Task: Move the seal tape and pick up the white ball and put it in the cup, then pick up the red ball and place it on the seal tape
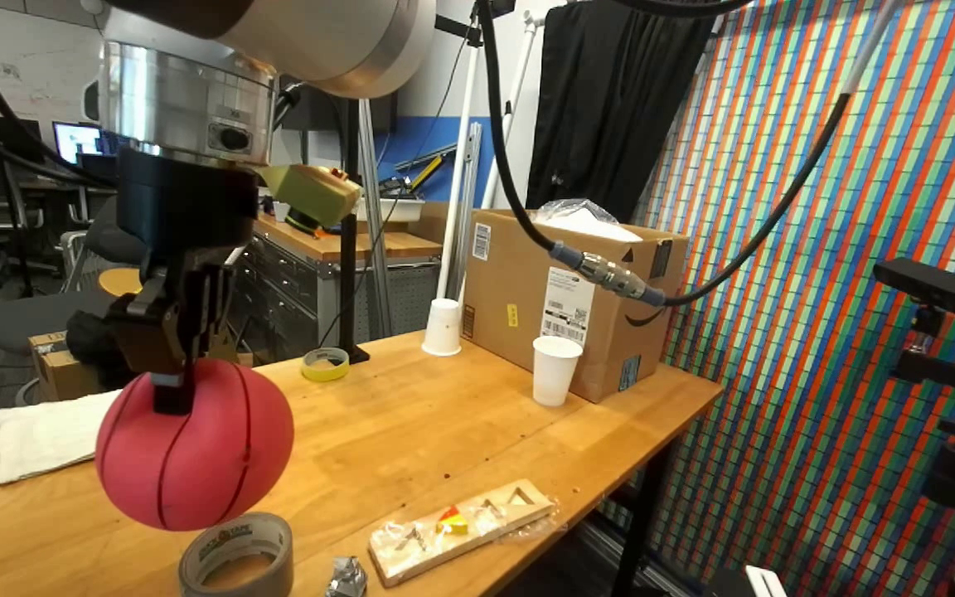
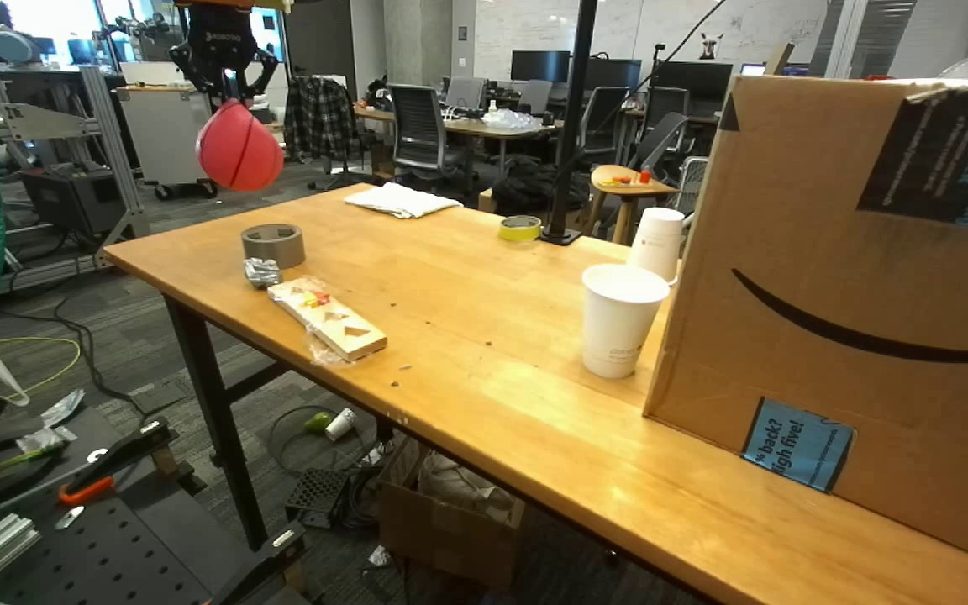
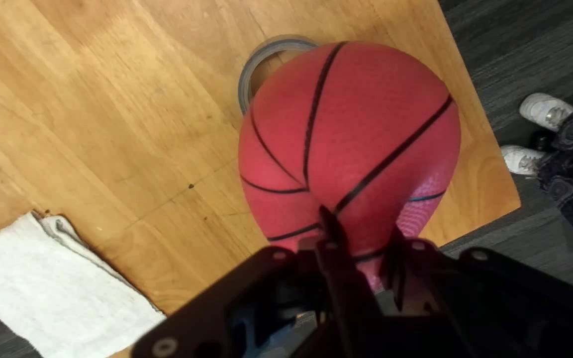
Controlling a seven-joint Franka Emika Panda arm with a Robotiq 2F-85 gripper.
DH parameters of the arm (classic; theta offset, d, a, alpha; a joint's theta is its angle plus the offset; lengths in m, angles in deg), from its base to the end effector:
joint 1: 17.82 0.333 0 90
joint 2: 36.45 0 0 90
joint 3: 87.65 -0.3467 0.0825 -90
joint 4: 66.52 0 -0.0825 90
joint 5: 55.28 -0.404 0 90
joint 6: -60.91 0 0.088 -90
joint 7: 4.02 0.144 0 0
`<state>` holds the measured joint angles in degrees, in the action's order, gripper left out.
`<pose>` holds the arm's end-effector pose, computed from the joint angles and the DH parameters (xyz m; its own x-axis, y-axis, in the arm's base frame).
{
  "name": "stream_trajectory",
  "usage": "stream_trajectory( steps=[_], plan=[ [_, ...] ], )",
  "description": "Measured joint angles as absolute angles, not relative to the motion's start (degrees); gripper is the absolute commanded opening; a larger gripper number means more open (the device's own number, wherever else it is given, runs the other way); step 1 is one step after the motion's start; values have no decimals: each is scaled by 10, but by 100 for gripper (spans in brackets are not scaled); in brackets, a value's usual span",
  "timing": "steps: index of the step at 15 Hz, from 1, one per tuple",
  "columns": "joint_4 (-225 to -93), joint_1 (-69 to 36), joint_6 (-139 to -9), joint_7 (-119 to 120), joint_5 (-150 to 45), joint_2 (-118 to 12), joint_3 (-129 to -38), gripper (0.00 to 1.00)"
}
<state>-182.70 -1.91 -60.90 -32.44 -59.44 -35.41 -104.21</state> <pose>0.4871 0.3172 0.4511 0.5119 0.8493 0.1293 0.8564 -0.5164 0.0012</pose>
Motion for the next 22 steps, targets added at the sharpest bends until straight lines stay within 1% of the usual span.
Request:
stream_trajectory(
  steps=[10,22],
  plan=[
    [-1788,-22,-622,-362,-584,-435,-1041,7],
    [-1810,-46,-622,-378,-576,-455,-1036,7]
  ],
)
